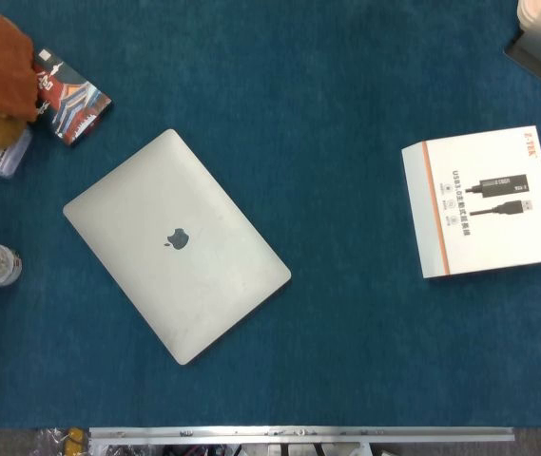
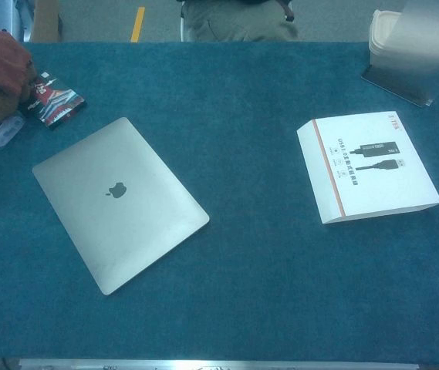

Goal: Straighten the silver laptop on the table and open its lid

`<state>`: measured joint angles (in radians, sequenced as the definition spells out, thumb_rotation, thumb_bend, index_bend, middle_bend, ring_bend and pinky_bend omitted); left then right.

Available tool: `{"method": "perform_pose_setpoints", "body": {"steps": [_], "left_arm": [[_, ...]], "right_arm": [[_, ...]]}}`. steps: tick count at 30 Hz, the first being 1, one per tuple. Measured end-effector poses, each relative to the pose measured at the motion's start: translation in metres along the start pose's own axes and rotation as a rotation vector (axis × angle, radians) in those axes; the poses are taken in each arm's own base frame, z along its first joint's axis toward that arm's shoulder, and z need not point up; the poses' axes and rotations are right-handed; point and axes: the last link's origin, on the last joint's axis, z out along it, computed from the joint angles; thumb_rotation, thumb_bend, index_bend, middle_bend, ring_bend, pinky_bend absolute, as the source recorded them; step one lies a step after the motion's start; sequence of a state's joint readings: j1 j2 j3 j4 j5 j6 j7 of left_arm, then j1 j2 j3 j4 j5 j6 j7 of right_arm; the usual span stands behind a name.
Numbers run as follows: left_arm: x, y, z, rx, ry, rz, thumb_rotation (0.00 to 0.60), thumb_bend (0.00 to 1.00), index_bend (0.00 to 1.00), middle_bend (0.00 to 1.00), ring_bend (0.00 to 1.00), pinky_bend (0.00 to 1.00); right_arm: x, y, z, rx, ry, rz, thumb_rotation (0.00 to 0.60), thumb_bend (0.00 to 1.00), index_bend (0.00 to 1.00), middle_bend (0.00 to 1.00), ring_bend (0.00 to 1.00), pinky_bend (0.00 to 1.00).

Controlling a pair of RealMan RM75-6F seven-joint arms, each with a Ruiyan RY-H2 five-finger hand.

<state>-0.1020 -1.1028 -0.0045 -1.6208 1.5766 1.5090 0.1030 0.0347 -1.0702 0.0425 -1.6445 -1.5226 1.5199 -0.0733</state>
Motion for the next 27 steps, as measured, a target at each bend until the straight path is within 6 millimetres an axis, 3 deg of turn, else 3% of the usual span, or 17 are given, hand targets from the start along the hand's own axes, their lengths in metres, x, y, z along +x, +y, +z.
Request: {"method": "perform_pose_setpoints", "body": {"steps": [19,27], "left_arm": [[-0.001,0.012,0.006,-0.112,-0.048,-0.039,0.6,0.25,0.12,0.1,0.07,0.05],[-0.01,0.025,0.014,-0.293,-0.132,0.043,0.6,0.25,0.02,0.0,0.03,0.05]], "right_arm": [[-0.001,0.001,-0.002,0.008,0.001,0.011,0.6,0.26,0.02,0.19,0.09,0.07],[-0.003,-0.005,0.005,0.031,0.002,0.022,0.6,0.26,0.02,0.19,0.09,0.07]]}}
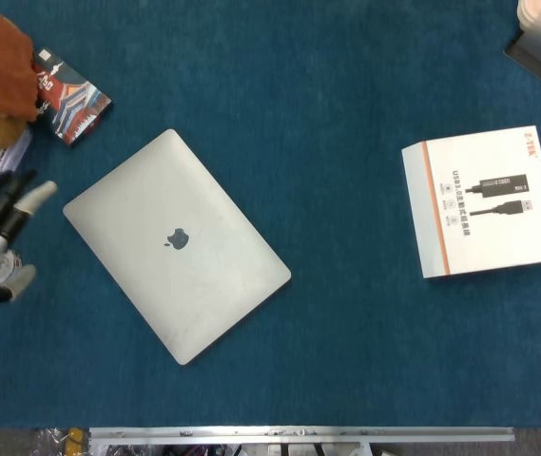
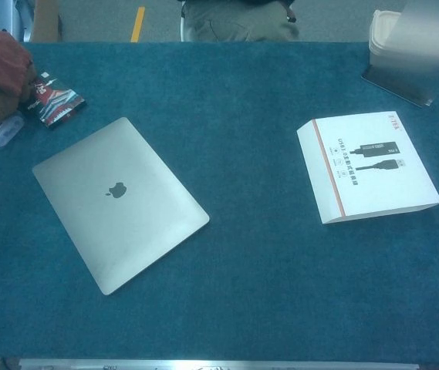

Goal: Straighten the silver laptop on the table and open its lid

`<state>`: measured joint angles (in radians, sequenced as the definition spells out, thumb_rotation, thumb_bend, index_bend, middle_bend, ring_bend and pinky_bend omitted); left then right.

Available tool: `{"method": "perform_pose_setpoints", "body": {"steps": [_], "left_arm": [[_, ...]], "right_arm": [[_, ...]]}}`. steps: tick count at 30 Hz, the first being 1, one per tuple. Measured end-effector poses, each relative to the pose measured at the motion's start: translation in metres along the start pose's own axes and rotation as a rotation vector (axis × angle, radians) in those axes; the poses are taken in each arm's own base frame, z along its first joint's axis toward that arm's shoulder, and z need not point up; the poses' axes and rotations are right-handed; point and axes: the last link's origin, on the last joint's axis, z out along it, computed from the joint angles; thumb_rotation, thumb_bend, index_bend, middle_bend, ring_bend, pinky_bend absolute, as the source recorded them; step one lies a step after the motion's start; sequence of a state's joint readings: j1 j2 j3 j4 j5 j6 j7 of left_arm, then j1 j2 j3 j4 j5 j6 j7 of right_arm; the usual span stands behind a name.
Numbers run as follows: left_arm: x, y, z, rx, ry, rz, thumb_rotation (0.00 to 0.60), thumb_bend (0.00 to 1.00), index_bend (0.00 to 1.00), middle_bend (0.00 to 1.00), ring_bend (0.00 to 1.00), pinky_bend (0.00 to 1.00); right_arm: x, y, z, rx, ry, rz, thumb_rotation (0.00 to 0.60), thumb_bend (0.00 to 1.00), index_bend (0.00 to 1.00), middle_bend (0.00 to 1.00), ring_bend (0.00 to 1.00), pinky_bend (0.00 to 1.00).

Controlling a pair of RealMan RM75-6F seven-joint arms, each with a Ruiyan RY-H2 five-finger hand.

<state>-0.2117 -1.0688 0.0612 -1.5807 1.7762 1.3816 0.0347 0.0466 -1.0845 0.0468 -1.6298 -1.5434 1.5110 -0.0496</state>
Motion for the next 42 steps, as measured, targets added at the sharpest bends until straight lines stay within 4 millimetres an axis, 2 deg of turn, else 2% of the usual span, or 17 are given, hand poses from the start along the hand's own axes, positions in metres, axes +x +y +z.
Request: {"method": "perform_pose_setpoints", "body": {"steps": [11,20,28,42], "left_arm": [[-0.035,0.033,0.022,-0.176,-0.109,0.078,0.595,0.25,0.0,0.0,0.0,0.02],[-0.066,0.049,0.036,-0.245,-0.124,0.1,0.432,0.25,0.0,0.0,0.0,0.0],[-0.08,0.05,0.034,-0.214,-0.116,0.086,0.375,0.24,0.0,0.0,0.0,0.0],[-0.103,0.048,0.034,-0.201,-0.089,0.069,0.37,0.23,0.0,0.0,0.0,0.0]], "right_arm": [[-0.003,0.001,0.004,0.004,-0.009,0.011,0.6,0.26,0.02,0.19,0.09,0.07],[-0.001,0.004,0.004,0.004,-0.005,0.023,0.6,0.26,0.02,0.19,0.09,0.07],[0.003,0.004,0.004,0.008,0.001,0.039,0.6,0.26,0.02,0.19,0.09,0.07],[0.008,-0.003,0.005,0.028,0.012,0.056,0.6,0.26,0.02,0.19,0.09,0.07]]}}
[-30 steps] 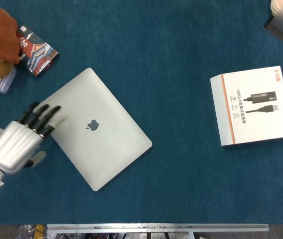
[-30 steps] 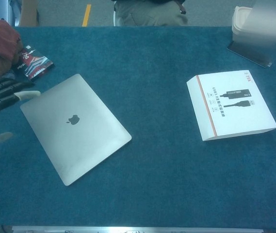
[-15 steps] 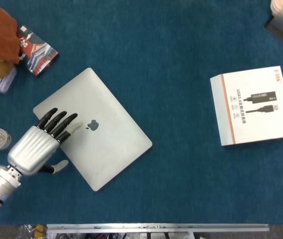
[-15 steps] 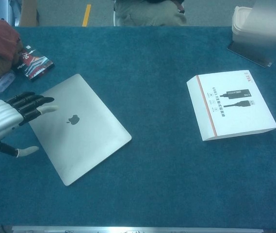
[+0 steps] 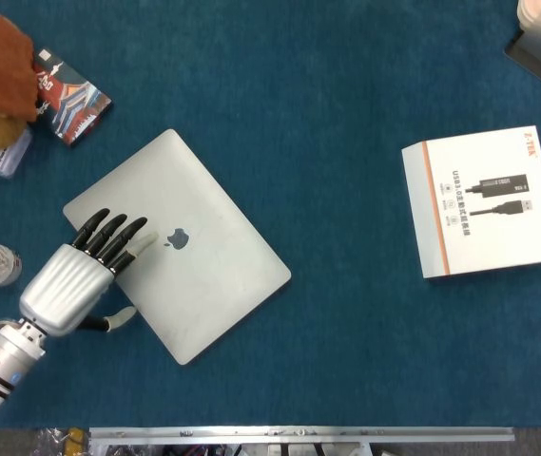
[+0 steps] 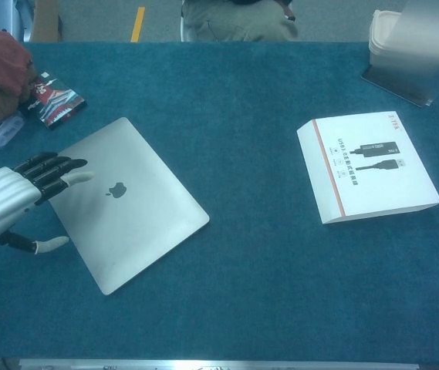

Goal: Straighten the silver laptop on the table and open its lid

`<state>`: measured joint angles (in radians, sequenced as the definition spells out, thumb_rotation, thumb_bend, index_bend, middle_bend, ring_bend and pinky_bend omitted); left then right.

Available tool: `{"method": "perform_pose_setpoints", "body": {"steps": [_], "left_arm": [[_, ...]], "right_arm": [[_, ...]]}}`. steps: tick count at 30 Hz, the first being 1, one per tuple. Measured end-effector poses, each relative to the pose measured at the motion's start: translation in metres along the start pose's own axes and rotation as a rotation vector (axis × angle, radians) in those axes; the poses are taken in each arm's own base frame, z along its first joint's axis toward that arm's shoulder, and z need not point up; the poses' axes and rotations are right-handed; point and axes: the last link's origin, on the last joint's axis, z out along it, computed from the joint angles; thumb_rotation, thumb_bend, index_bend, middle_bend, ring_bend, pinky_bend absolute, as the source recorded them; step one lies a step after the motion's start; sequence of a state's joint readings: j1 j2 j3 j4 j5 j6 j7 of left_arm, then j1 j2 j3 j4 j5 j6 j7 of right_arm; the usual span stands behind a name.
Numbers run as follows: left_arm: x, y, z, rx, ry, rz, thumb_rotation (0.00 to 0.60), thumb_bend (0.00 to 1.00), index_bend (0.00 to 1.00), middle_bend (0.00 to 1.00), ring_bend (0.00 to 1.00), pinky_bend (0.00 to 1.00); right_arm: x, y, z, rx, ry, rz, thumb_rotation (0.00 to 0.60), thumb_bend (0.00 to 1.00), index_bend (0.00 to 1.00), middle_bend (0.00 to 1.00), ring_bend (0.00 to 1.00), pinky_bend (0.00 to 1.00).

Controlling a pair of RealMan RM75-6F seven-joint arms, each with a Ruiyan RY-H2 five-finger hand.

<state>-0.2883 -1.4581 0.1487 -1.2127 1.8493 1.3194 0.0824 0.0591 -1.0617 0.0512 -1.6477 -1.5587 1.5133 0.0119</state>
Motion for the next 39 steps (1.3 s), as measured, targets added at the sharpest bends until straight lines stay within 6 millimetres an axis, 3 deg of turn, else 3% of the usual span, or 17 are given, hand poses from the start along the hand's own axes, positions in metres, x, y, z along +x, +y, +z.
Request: {"method": "perform_pose_setpoints", "body": {"steps": [8,13,25,27,31,32,39], "left_arm": [[-0.008,-0.004,0.003,-0.022,-0.015,0.05,0.356,0.23,0.0,0.0,0.0,0.0],[-0.013,-0.007,0.004,-0.026,-0.015,0.076,0.268,0.23,0.0,0.0,0.0,0.0],[-0.02,-0.011,0.003,-0.037,0.008,0.133,0.197,0.22,0.0,0.0,0.0,0.0],[-0.022,-0.012,0.003,-0.038,0.003,0.142,0.247,0.22,0.0,0.0,0.0,0.0],[-0.022,-0.012,0.002,-0.043,-0.001,0.139,0.539,0.22,0.0,0.0,0.0,0.0],[-0.021,-0.011,0.002,-0.044,-0.002,0.135,0.579,0.22,0.0,0.0,0.0,0.0],[-0.018,-0.011,0.002,-0.058,-0.026,0.141,0.6,0.22,0.0,0.0,0.0,0.0]], "right_arm": [[0.0,-0.002,-0.001,-0.002,0.0,0.0,0.6,0.26,0.02,0.19,0.09,0.07],[0.001,-0.001,-0.002,-0.008,0.005,0.001,0.6,0.26,0.02,0.19,0.09,0.07],[0.001,-0.002,-0.003,-0.009,0.011,0.007,0.6,0.26,0.02,0.19,0.09,0.07],[0.001,-0.001,-0.004,-0.013,0.011,0.007,0.6,0.26,0.02,0.19,0.09,0.07],[0.001,0.0,-0.005,-0.016,0.012,0.008,0.6,0.26,0.02,0.19,0.09,0.07],[0.001,0.0,-0.005,-0.016,0.012,0.008,0.6,0.26,0.02,0.19,0.09,0.07],[0.001,0.001,-0.005,-0.017,0.016,0.011,0.6,0.26,0.02,0.19,0.09,0.07]]}}
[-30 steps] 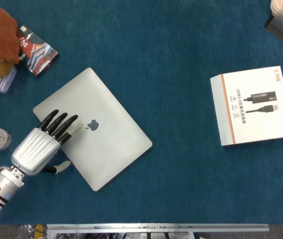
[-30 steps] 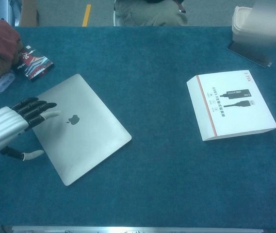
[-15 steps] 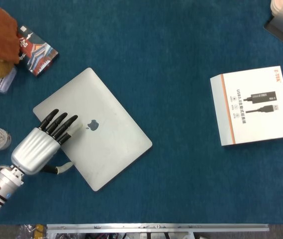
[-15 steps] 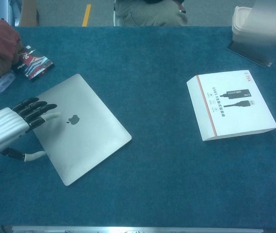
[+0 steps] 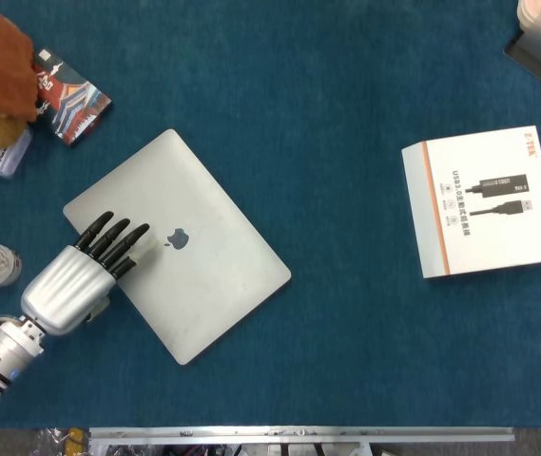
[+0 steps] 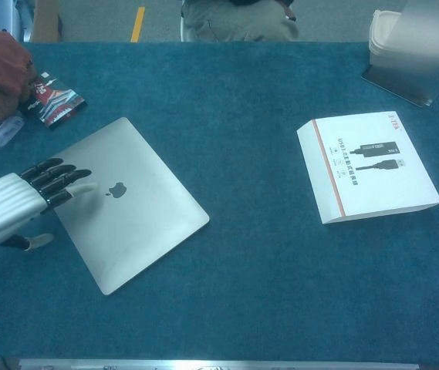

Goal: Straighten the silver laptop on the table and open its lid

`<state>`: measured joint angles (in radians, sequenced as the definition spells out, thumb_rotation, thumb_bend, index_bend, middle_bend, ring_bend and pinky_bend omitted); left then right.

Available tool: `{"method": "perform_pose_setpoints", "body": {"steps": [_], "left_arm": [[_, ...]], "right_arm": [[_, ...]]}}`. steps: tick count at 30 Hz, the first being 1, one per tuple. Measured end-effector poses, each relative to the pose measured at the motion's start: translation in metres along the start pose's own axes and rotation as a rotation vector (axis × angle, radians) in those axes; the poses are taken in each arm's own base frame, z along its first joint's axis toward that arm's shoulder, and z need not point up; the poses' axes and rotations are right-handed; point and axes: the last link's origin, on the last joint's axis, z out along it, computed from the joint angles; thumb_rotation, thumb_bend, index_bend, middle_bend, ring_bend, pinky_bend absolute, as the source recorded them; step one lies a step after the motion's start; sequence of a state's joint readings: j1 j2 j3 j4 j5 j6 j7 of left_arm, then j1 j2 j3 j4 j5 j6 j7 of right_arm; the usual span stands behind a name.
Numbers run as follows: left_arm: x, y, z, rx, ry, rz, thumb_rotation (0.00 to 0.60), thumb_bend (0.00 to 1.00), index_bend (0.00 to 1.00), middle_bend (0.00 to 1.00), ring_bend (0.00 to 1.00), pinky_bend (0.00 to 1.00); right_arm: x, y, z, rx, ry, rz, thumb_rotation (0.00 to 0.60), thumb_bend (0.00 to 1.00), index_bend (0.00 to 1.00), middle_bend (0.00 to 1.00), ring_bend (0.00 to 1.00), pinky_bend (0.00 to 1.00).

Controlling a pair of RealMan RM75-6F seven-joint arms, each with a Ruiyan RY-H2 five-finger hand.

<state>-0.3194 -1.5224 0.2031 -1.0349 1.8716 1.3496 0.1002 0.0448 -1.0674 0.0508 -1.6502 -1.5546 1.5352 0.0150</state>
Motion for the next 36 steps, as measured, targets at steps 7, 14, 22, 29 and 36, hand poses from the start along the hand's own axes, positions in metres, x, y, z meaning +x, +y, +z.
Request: {"method": "perform_pose_setpoints", "body": {"steps": [7,14,22,29,36], "left_arm": [[0.001,0.003,0.001,-0.007,-0.006,-0.008,0.6,0.22,0.0,0.0,0.0,0.0],[0.004,0.008,0.004,-0.021,-0.01,-0.007,0.6,0.22,0.0,0.0,0.0,0.0],[0.004,0.012,0.005,-0.024,-0.026,-0.006,0.6,0.22,0.0,0.0,0.0,0.0],[0.006,0.021,0.006,-0.021,-0.026,-0.046,0.6,0.22,0.0,0.0,0.0,0.0],[0.007,0.03,0.013,-0.035,-0.039,-0.054,0.596,0.22,0.0,0.0,0.0,0.0]], "right_arm": [[0.001,0.002,-0.001,-0.006,0.002,0.0,0.6,0.26,0.02,0.19,0.09,0.07],[0.001,0.005,-0.002,-0.011,0.006,0.003,0.6,0.26,0.02,0.19,0.09,0.07],[0.004,0.008,-0.004,-0.018,0.015,0.006,0.6,0.26,0.02,0.19,0.09,0.07],[0.003,0.01,-0.006,-0.021,0.017,0.013,0.6,0.26,0.02,0.19,0.09,0.07],[0.004,0.016,-0.009,-0.033,0.022,0.019,0.6,0.25,0.02,0.19,0.09,0.07]]}}
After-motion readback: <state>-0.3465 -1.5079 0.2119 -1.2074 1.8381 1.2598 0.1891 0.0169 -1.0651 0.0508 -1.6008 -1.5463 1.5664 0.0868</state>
